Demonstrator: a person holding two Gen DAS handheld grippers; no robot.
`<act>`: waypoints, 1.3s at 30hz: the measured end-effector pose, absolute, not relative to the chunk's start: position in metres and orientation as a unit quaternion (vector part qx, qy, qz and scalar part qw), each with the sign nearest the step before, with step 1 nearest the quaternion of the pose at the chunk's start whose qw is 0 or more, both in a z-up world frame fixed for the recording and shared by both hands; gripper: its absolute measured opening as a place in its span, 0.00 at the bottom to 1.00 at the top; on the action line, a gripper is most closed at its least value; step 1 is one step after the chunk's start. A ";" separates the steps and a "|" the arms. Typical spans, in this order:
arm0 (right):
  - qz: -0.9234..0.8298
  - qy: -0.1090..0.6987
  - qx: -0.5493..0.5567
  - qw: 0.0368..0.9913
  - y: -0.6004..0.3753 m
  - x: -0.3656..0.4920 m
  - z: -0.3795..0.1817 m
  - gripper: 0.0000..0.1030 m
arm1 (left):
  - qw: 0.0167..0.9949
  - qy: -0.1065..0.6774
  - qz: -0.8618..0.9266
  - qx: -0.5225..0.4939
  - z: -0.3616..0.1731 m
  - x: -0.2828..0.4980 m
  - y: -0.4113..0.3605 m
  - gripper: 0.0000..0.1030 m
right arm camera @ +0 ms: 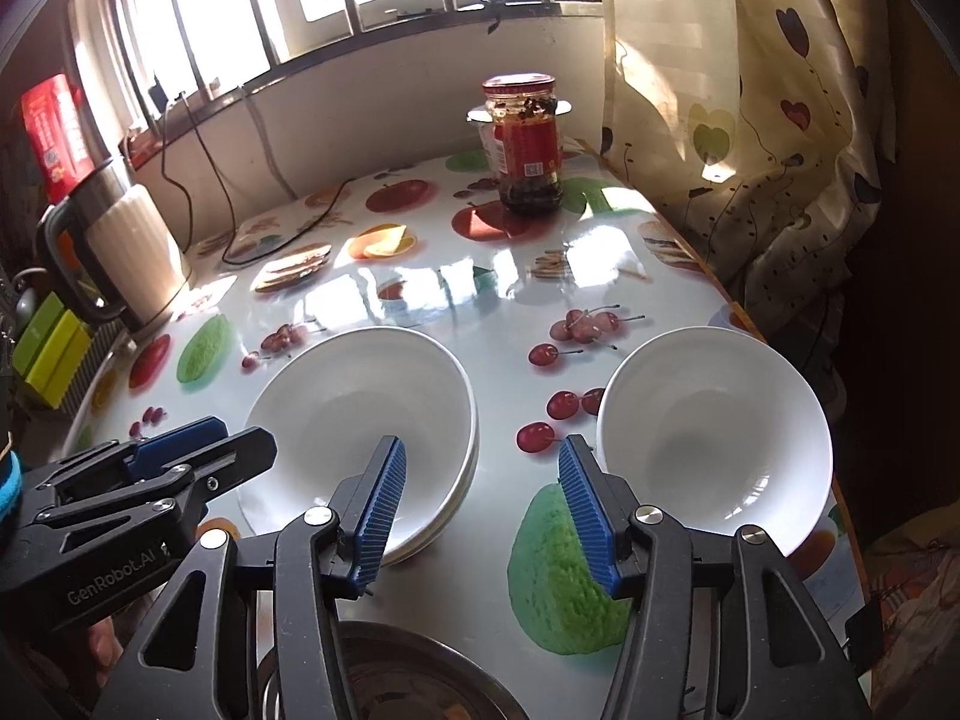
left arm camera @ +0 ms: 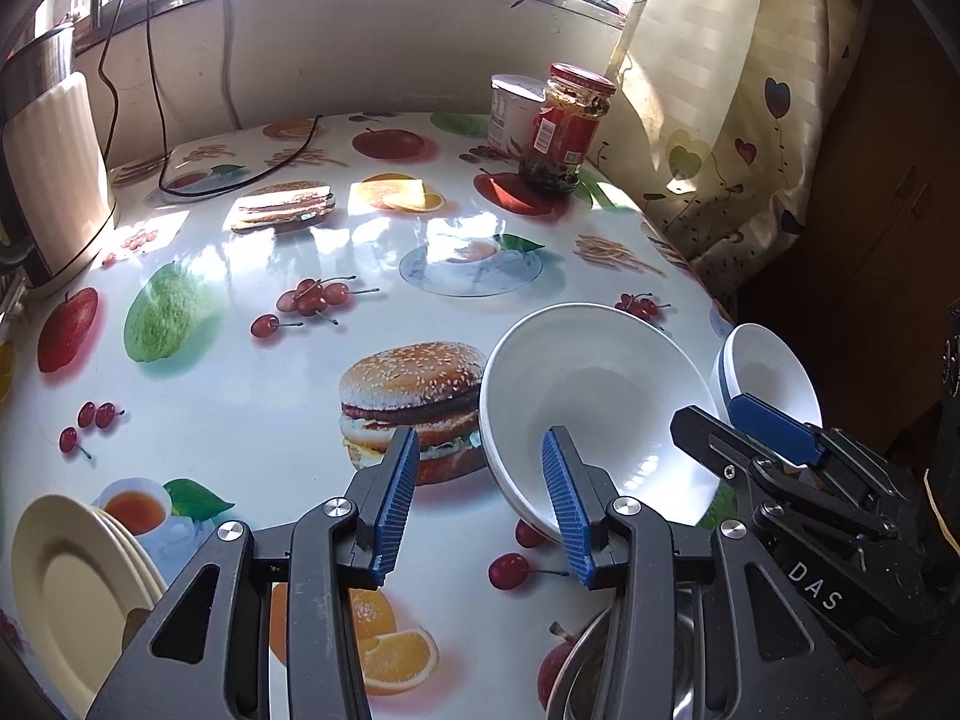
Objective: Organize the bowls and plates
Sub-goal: 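Grasp a white bowl rim with the right tool while the left tool grasps another white bowl, then lift both white bowls and bring them toward each other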
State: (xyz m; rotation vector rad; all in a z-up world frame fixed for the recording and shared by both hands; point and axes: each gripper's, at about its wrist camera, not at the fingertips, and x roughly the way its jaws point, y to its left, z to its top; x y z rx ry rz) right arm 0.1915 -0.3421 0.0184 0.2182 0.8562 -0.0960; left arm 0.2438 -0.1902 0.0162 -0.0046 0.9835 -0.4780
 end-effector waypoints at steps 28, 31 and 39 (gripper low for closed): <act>-0.036 0.427 0.106 0.897 -0.335 0.206 0.007 0.17 | 0.851 0.467 -0.240 0.009 0.009 0.249 -0.201 0.14; -0.037 0.427 0.106 0.897 -0.335 0.205 0.007 0.17 | 0.852 0.465 -0.240 0.011 0.009 0.248 -0.201 0.14; -0.037 0.426 0.104 0.898 -0.335 0.205 0.007 0.16 | 0.852 0.466 -0.238 0.012 0.010 0.249 -0.201 0.14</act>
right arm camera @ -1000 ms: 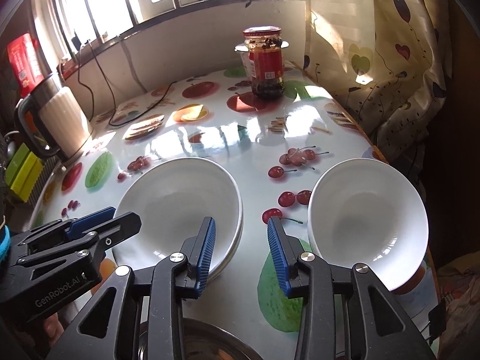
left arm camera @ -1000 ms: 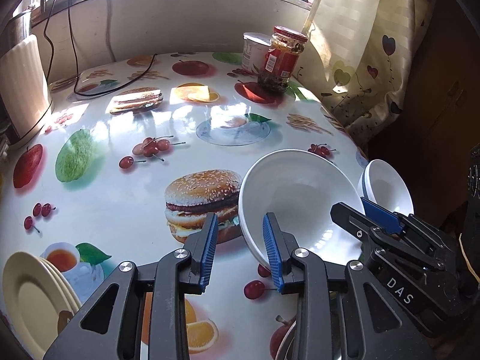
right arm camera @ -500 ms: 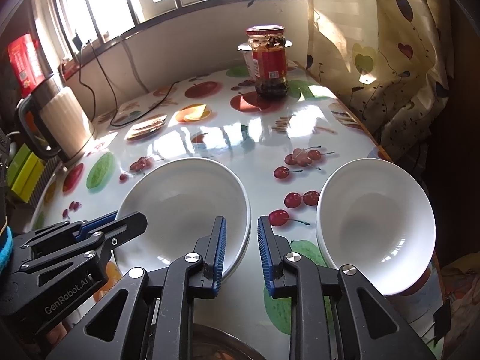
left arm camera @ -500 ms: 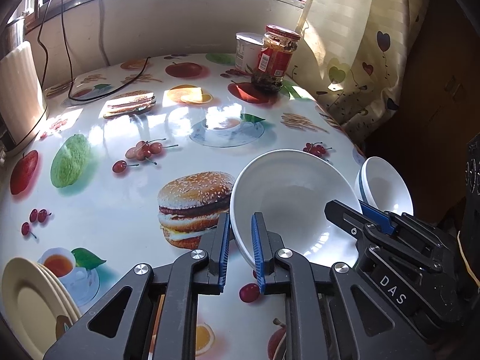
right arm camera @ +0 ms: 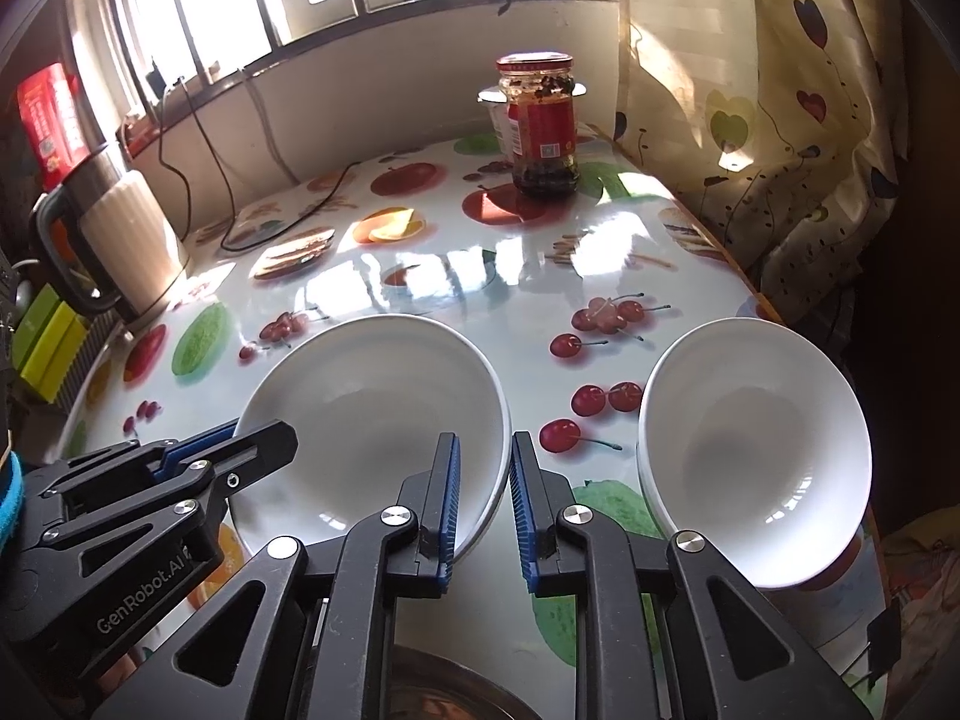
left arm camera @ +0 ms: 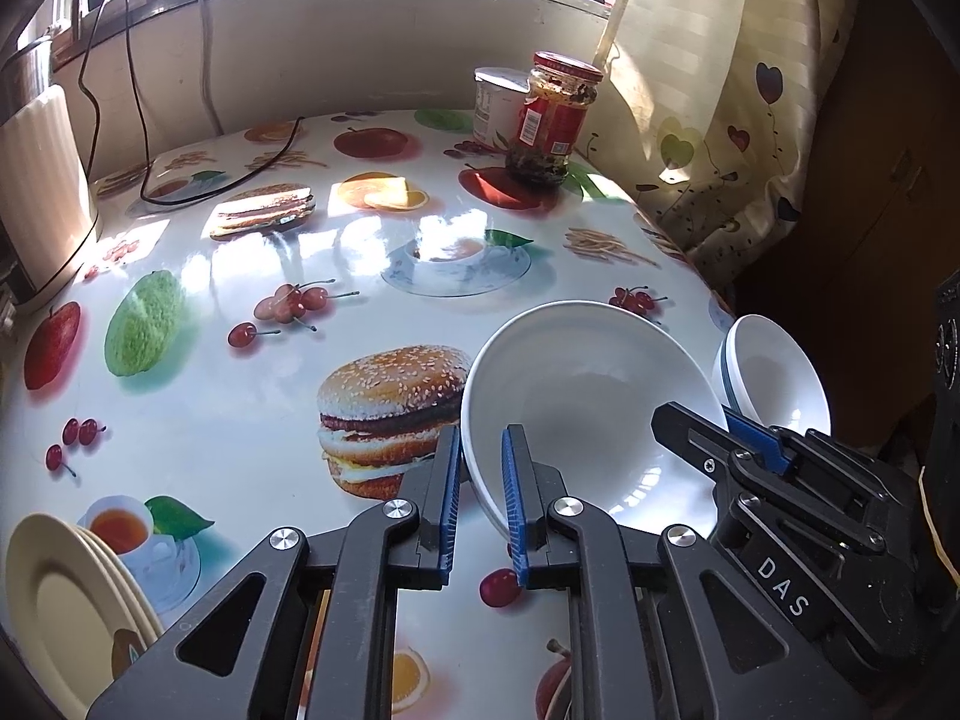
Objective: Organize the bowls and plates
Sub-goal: 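Lift both white bowls and bring them toward each other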
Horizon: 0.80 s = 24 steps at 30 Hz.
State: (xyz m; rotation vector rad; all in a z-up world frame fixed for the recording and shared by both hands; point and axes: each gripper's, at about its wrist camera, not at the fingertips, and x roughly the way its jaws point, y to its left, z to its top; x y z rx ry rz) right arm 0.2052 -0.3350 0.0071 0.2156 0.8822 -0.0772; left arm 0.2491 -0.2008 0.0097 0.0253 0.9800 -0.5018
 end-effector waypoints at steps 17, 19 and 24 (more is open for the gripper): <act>-0.035 0.414 0.108 0.903 -0.336 0.198 0.014 0.16 | 0.862 0.447 -0.238 0.013 0.022 0.238 -0.197 0.14; -0.035 0.410 0.109 0.905 -0.336 0.196 0.016 0.16 | 0.863 0.445 -0.239 0.013 0.024 0.237 -0.197 0.14; -0.036 0.404 0.110 0.908 -0.335 0.191 0.021 0.16 | 0.865 0.441 -0.240 0.013 0.029 0.231 -0.197 0.14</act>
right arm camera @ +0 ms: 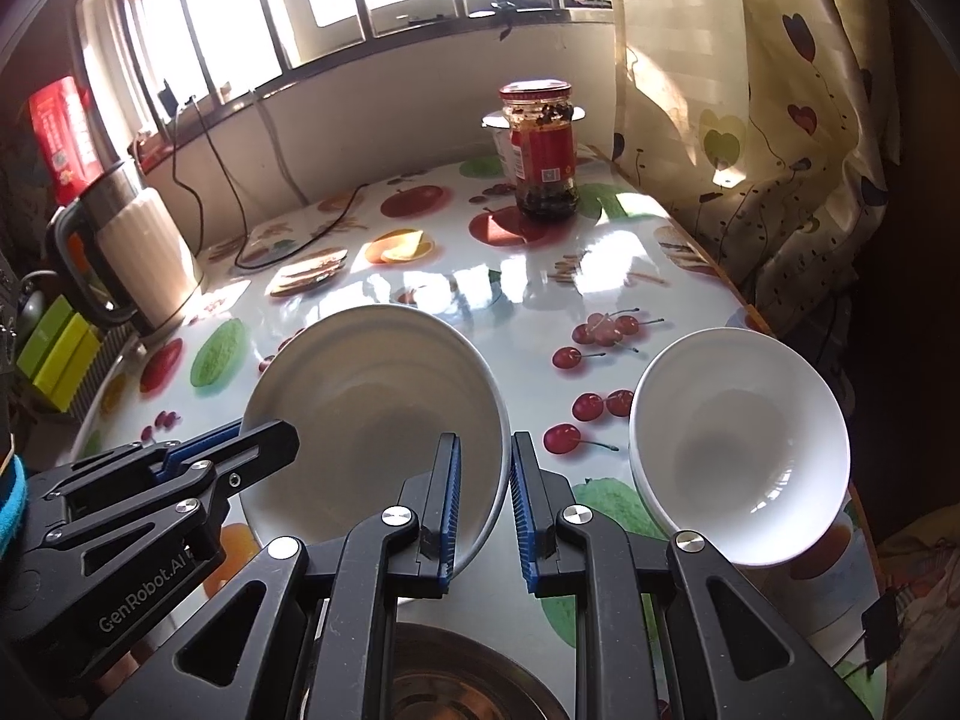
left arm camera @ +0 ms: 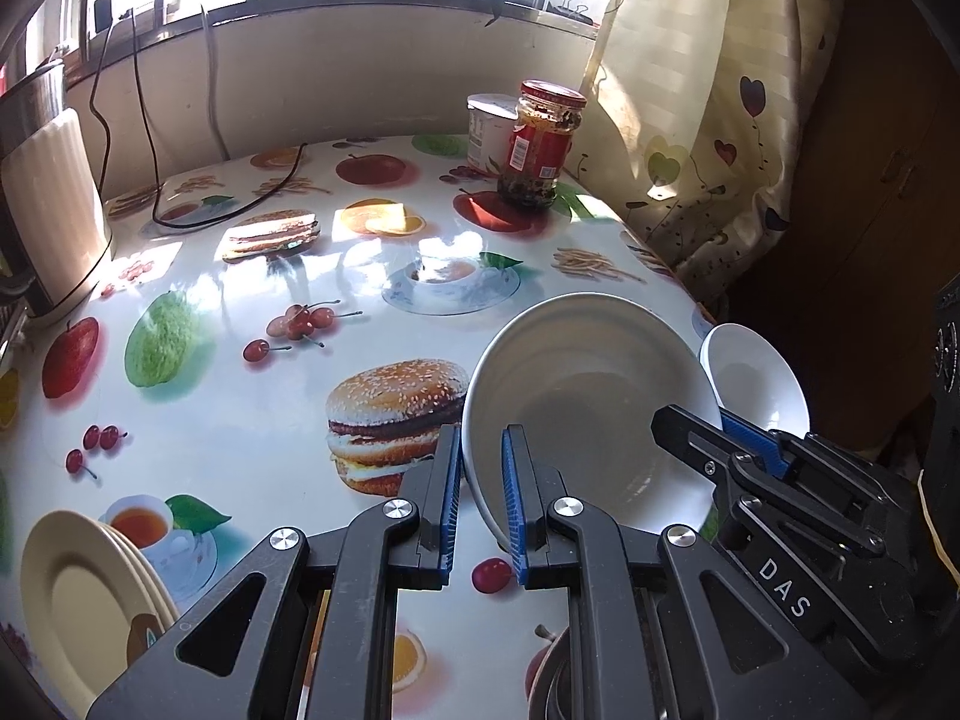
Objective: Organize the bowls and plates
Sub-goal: 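Lift both white bowls and bring them toward each other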
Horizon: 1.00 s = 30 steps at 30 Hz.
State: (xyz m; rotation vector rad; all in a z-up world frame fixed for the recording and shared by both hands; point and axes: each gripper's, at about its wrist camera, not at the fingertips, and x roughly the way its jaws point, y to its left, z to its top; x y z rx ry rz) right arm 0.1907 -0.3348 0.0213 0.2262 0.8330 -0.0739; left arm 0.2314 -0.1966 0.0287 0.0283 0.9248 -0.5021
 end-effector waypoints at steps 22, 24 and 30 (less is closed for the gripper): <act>-0.041 0.373 0.114 0.920 -0.331 0.146 0.049 0.16 | 0.869 0.421 -0.260 0.012 0.053 0.194 -0.192 0.14; -0.041 0.372 0.115 0.920 -0.331 0.140 0.051 0.16 | 0.869 0.420 -0.263 0.012 0.055 0.189 -0.192 0.14; -0.048 0.367 0.116 0.921 -0.330 0.121 0.055 0.16 | 0.866 0.420 -0.272 0.016 0.057 0.174 -0.193 0.14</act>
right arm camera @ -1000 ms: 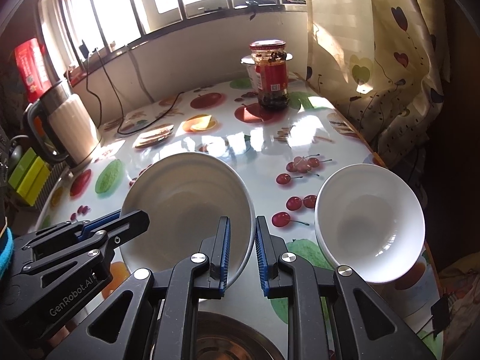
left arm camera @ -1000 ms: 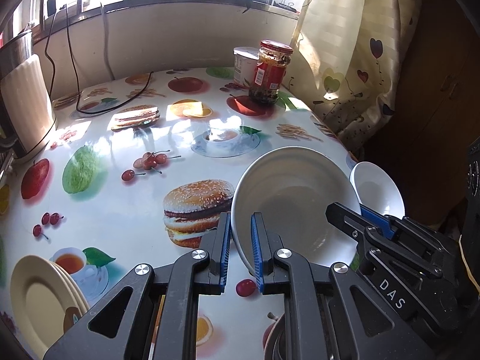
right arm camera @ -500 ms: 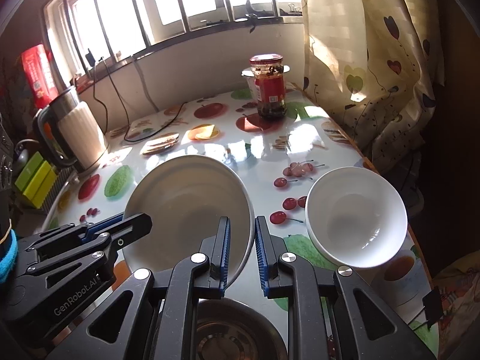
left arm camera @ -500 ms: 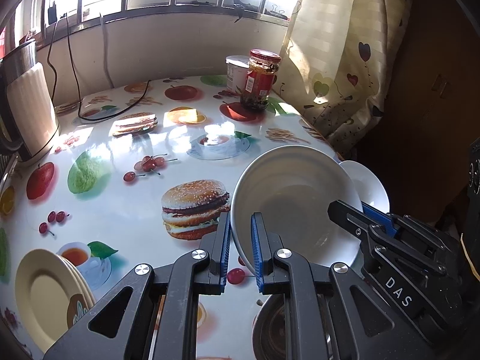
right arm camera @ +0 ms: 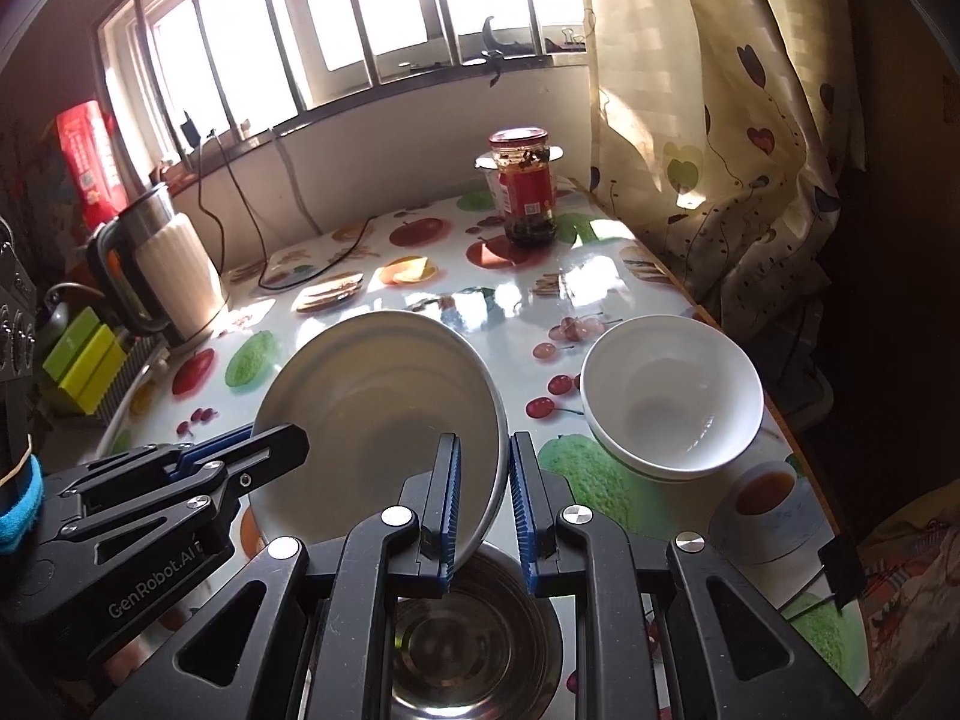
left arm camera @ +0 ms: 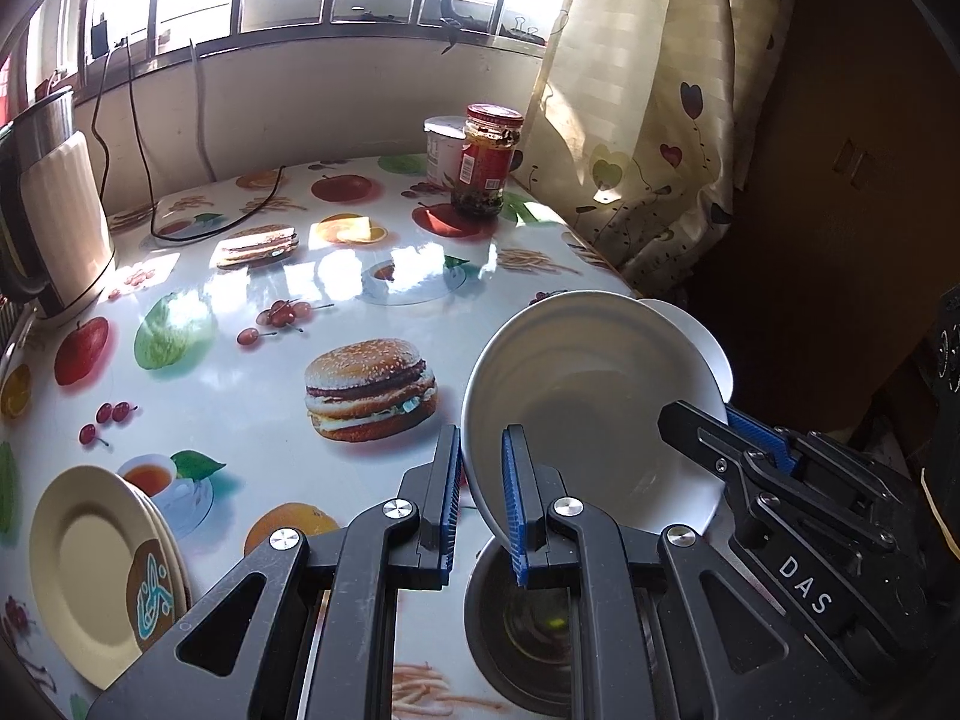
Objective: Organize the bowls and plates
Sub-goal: 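Lift both white bowls and bring them toward each other, then lower the left tool's bowl into the bowl held by the right tool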
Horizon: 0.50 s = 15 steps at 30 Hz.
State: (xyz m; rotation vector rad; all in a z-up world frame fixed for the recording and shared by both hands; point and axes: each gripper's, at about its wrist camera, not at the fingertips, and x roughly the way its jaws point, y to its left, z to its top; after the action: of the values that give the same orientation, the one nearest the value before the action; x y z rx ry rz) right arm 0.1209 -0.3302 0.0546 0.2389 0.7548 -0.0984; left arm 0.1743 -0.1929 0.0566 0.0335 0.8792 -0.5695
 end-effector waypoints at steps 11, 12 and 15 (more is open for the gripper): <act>-0.060 0.372 0.120 0.919 -0.326 0.088 0.049 0.16 | 0.853 0.438 -0.284 0.026 0.044 0.148 -0.193 0.14; -0.061 0.374 0.121 0.918 -0.326 0.086 0.048 0.16 | 0.851 0.440 -0.285 0.026 0.043 0.146 -0.193 0.14; -0.062 0.377 0.128 0.915 -0.326 0.080 0.043 0.16 | 0.849 0.444 -0.286 0.029 0.040 0.143 -0.193 0.14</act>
State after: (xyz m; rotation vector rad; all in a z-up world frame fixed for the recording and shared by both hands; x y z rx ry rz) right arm 0.0798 -0.3264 0.0430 0.2635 0.7768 -0.1279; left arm 0.1429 -0.1926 0.0398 0.0613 0.9347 -0.6027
